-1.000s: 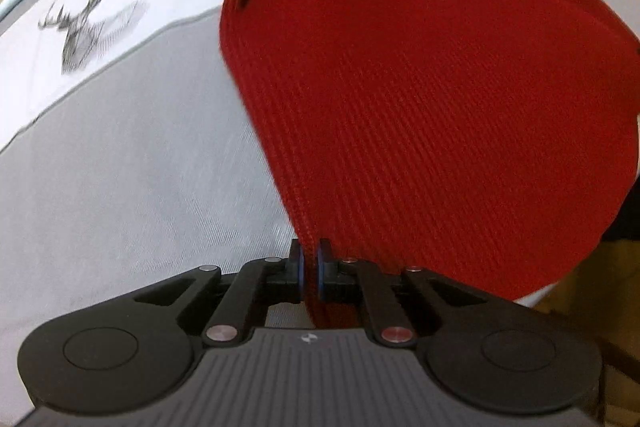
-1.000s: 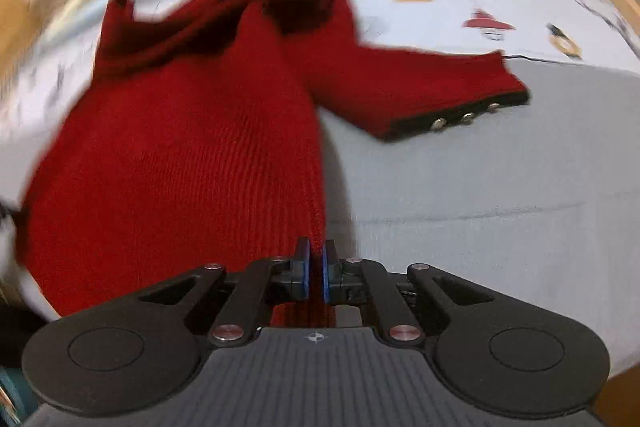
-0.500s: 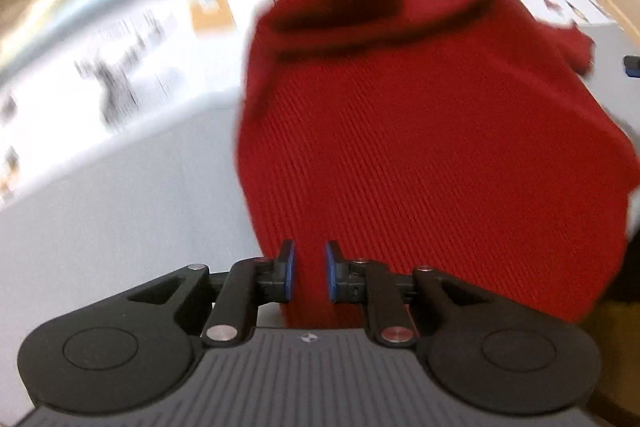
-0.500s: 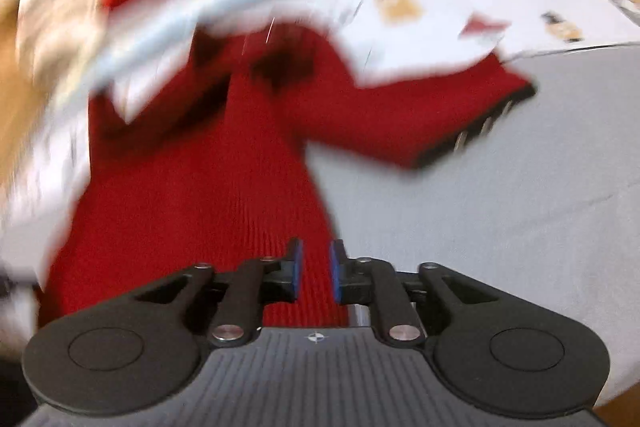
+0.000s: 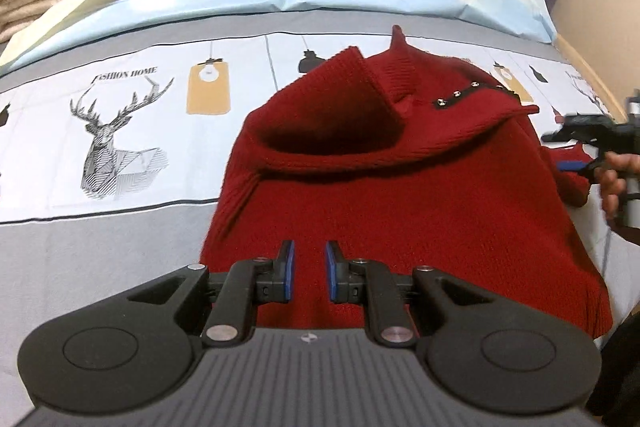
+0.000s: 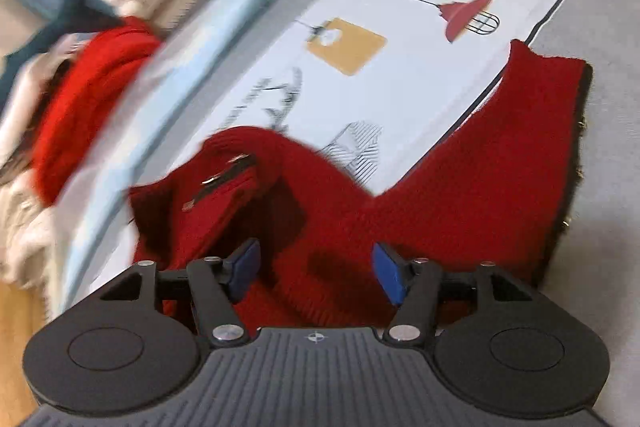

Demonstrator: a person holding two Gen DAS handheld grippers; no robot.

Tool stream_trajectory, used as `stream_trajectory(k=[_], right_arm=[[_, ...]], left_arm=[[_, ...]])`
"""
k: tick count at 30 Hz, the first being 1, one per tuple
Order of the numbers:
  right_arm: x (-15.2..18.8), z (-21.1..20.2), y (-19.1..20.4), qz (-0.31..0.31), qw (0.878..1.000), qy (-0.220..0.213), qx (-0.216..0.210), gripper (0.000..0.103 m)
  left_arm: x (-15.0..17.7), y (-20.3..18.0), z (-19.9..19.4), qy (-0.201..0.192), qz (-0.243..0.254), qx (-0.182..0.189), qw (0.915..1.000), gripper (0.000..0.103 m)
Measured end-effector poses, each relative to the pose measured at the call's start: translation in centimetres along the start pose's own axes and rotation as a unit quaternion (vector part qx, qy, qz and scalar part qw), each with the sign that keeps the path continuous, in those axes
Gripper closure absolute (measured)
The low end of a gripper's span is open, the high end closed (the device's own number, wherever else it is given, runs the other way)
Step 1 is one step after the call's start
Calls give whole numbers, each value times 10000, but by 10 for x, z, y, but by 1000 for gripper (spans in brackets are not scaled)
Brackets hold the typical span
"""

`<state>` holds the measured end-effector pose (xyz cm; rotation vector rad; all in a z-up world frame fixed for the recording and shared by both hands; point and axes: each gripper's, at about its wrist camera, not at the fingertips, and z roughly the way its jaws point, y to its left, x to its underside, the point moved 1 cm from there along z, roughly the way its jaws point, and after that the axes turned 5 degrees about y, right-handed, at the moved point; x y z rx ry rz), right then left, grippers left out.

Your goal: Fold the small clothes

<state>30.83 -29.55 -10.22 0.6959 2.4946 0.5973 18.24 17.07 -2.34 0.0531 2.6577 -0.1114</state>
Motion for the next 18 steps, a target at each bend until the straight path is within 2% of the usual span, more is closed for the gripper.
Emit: stream_trajectory(k=[2, 4, 5, 7, 9, 10, 12, 13, 14, 16, 17, 18], right_arm=[[-1, 20, 5, -94, 9952, -90, 973, 44], [-1, 34, 15, -450, 9872, -218, 1512, 46], [-1, 40, 22, -710, 9819, -265, 1738, 53], [1, 45, 31, -1093, 9719, -402, 2043, 81], [-4, 38, 30, -1105, 9720, -541, 2004, 89], [-8, 29, 30, -1064, 9737, -700, 1889, 90], [-22, 0, 29, -1049, 9743, -1328, 1489, 90], [-31, -19, 28, -1062, 9704, -1760, 1271, 91], [-38, -39, 26, -1111, 9614, -2261, 1108, 91], [-51, -76, 11, -1129, 9363, -3199, 910, 91], [-58, -87, -3, -1045, 9294, -3430, 874, 91], [-68, -90, -20, -883, 9306, -3433, 909, 91]], left_arm=[[-2, 0, 7, 13, 78, -20, 10000, 86], [-6, -2, 11, 31, 154, -74, 9998, 86], [-7, 0, 12, 25, 174, -99, 9998, 86], [-11, 1, 14, 6, 166, -137, 9998, 86], [-15, 2, 14, -51, 140, -138, 9998, 86], [-17, 2, 13, -78, 128, -134, 9998, 86], [-20, 2, 13, -110, 105, -140, 9998, 86], [-21, 3, 13, -113, 93, -149, 9998, 86], [-22, 3, 14, -110, 84, -163, 9998, 86], [-23, 2, 16, -81, 93, -184, 9998, 86], [-23, 1, 17, -77, 104, -192, 9997, 86], [-23, -1, 18, -74, 117, -195, 9997, 86]])
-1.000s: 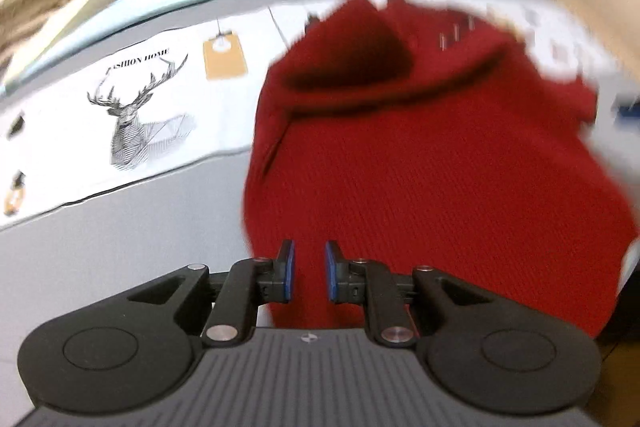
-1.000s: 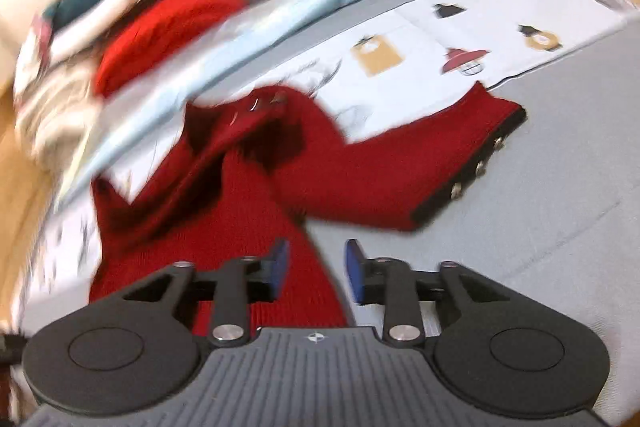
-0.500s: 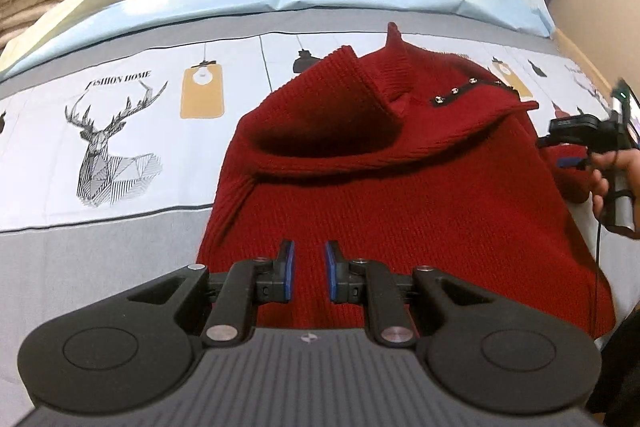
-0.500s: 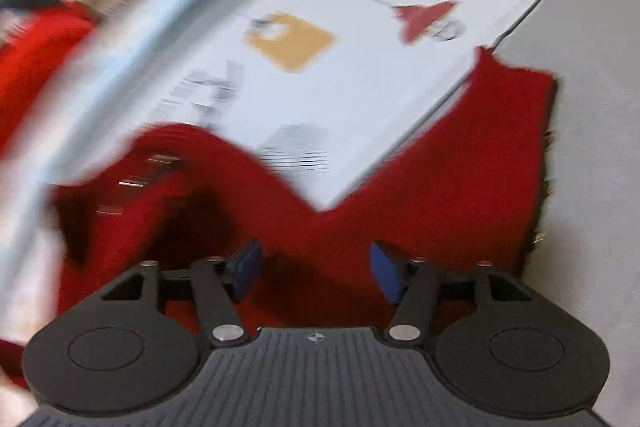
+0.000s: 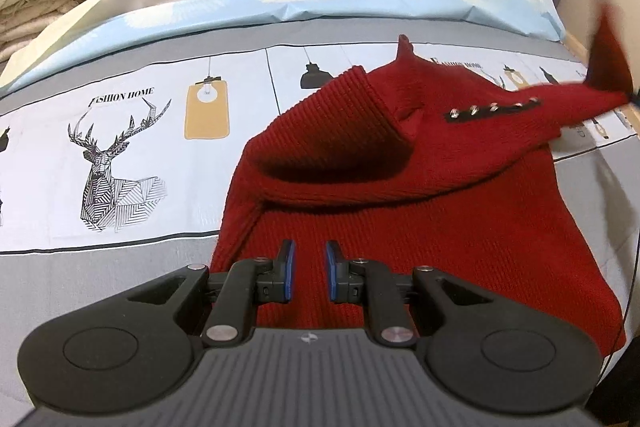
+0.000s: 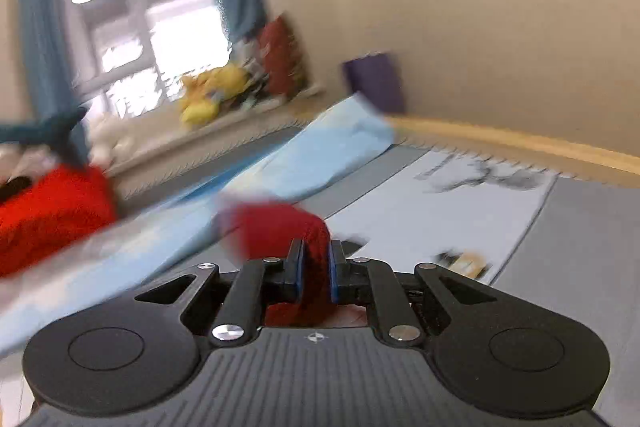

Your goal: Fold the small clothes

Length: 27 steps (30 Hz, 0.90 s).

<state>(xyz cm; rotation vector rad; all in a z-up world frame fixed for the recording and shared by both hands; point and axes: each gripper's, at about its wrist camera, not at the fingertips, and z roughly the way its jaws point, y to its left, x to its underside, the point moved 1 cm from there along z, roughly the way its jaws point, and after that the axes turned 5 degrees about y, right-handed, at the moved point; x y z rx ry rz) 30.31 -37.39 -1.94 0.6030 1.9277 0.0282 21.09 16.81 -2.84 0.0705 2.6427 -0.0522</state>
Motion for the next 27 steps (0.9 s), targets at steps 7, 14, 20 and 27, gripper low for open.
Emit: stream_trajectory(k=[7, 14, 20, 27], right_arm=[[51, 83, -119, 1765, 9513, 2494, 416, 89], [37, 75, -153, 1794, 9588, 2024, 875, 86], [27, 48, -89, 1140, 9753, 1891, 70, 84], [80, 38, 42, 207, 9210, 3122, -2321, 67]], left_arm=[[-1, -13, 5, 27, 39, 56, 10000, 86], [-2, -30, 12, 65, 187, 50, 9998, 86], [-10, -39, 13, -166, 52, 129, 9998, 86], [-22, -57, 18, -481, -109, 340, 9982, 86]])
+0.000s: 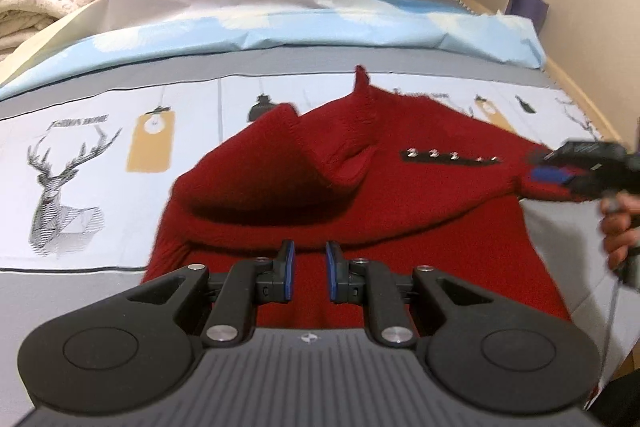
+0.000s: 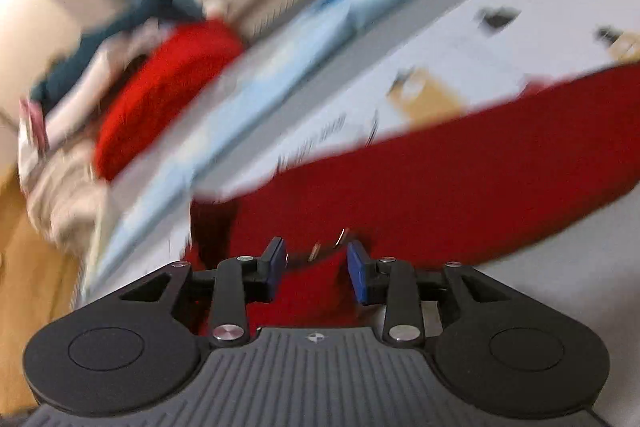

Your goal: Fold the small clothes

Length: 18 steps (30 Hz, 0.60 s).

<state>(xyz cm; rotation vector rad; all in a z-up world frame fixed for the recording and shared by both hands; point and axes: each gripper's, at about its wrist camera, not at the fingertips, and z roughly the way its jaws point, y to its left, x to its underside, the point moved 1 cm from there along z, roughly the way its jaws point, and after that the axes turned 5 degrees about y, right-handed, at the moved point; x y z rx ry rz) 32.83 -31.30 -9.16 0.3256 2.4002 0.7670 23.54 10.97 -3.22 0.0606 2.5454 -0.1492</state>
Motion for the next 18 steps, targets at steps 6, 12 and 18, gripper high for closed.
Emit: stream_trajectory(k=[6, 12, 18], right_arm=[[18, 41, 10, -156, 9965, 447, 683, 83], [18, 13, 71, -1406, 9895, -335, -65, 95], [25, -31, 120, -1338, 9426, -330, -3041, 95]], left_arm=[[-6, -26, 16, -107, 219, 297, 9993, 86], [-15, -62, 18, -385, 448, 781, 9952, 48], [-26, -92, 14, -976, 563, 871, 9898, 38]])
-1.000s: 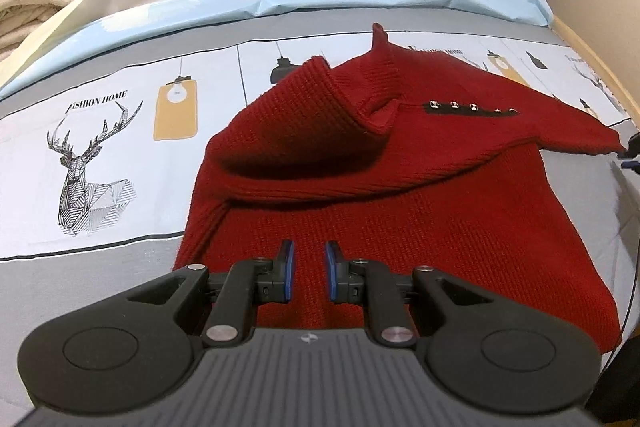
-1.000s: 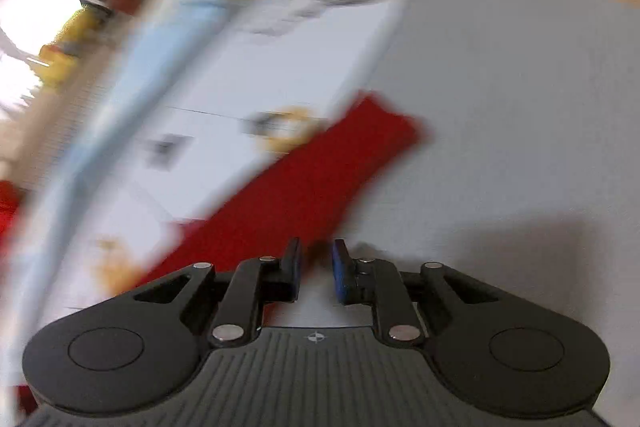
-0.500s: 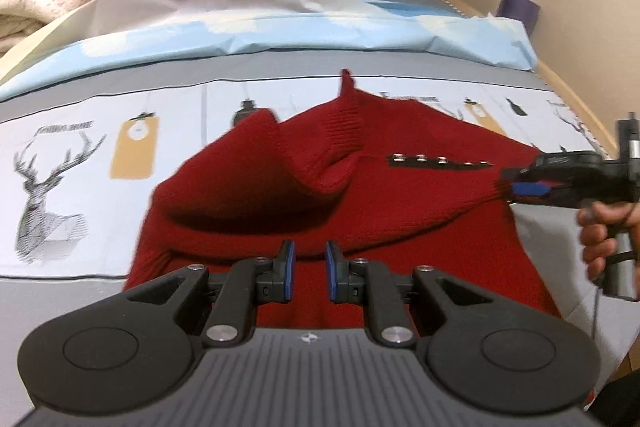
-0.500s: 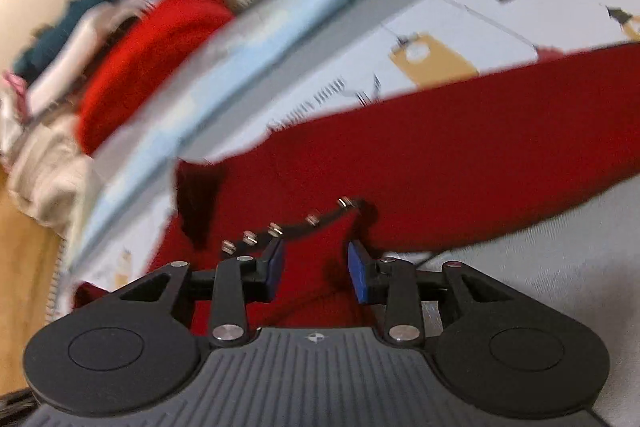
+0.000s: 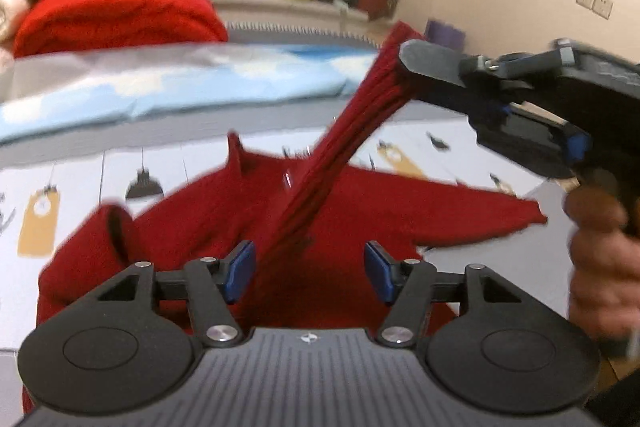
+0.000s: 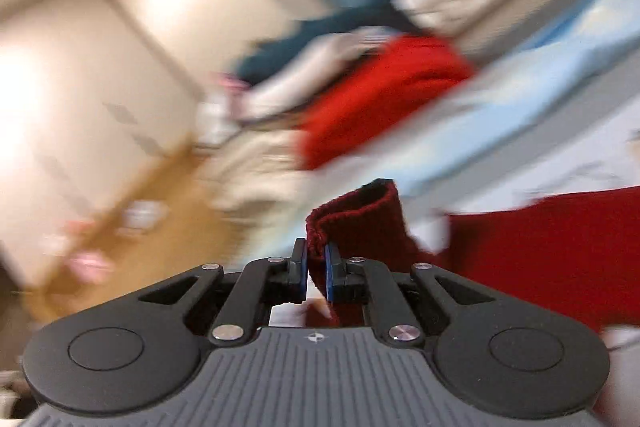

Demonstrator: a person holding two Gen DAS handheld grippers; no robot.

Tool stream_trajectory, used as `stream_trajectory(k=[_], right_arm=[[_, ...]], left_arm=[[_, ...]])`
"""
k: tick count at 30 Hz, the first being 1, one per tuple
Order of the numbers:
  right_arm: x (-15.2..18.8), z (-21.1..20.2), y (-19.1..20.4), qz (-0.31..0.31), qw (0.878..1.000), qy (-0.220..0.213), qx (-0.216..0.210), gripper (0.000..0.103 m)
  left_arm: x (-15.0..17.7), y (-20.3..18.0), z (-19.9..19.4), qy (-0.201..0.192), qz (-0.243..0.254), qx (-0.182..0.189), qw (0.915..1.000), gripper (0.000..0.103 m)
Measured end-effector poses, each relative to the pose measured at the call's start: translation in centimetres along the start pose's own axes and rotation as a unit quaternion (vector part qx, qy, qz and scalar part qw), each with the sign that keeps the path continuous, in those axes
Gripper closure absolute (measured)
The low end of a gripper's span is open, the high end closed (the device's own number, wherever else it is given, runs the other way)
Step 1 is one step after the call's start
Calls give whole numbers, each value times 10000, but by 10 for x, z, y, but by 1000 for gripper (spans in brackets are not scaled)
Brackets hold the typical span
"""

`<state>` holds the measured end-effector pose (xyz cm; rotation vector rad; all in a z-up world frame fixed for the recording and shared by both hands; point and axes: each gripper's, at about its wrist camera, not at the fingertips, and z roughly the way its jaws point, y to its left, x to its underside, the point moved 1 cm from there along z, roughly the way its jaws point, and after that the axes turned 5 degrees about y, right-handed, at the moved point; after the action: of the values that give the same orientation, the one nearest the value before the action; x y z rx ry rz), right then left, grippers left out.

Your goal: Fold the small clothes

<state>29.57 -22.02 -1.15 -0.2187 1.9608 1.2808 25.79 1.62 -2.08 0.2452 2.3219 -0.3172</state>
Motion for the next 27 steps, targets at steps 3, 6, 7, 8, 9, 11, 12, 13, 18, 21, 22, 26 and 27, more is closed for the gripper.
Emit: stream_trajectory(k=[3, 6, 7, 8, 9, 11, 12, 13, 18, 21, 22, 26, 27], right_arm=[[2, 9, 14, 11, 9978, 148, -652, 95], [0, 15, 14, -96, 9970, 260, -729, 94], [0, 19, 12, -162, 9976, 353, -577, 90], [1, 25, 10, -186, 9981, 461, -357, 87], [3, 29, 7, -111, 9983, 578, -9, 68], [4, 44, -13, 143, 9917, 859, 950, 54], [6, 52, -25, 154, 9823, 1052, 1541, 54], [9, 59, -38, 174, 9700, 1272, 2066, 54], [29, 73, -93, 1018, 9146, 1899, 3422, 55], [36, 80, -104, 1005, 8998, 2084, 3698, 57], [38, 82, -104, 964, 8986, 2146, 3704, 57], [44, 84, -107, 838, 8933, 2245, 3803, 57], [44, 85, -108, 828, 8923, 2245, 3828, 57]], left_arm=[[-3, 4, 5, -116, 47, -370, 9992, 90], [-5, 24, 4, 78, 62, -714, 9974, 91], [-6, 37, 3, 143, 45, -929, 9956, 91], [-6, 56, 0, 230, -85, -1118, 9934, 91], [-7, 82, -5, 311, -347, -1340, 9899, 91], [-8, 140, -19, 441, -991, -1851, 9767, 91], [-6, 177, -32, 434, -1386, -2197, 9647, 90], [-4, 207, -44, 397, -1690, -2531, 9517, 90], [31, 334, -120, 246, -3000, -5372, 7879, 88], [31, 332, -119, 52, -3260, -4461, 8335, 83], [25, 322, -106, 55, -3177, -3955, 8617, 80], [12, 277, -48, 493, -2502, -2322, 9386, 71], [13, 264, -32, 663, -2372, -2010, 9481, 71]])
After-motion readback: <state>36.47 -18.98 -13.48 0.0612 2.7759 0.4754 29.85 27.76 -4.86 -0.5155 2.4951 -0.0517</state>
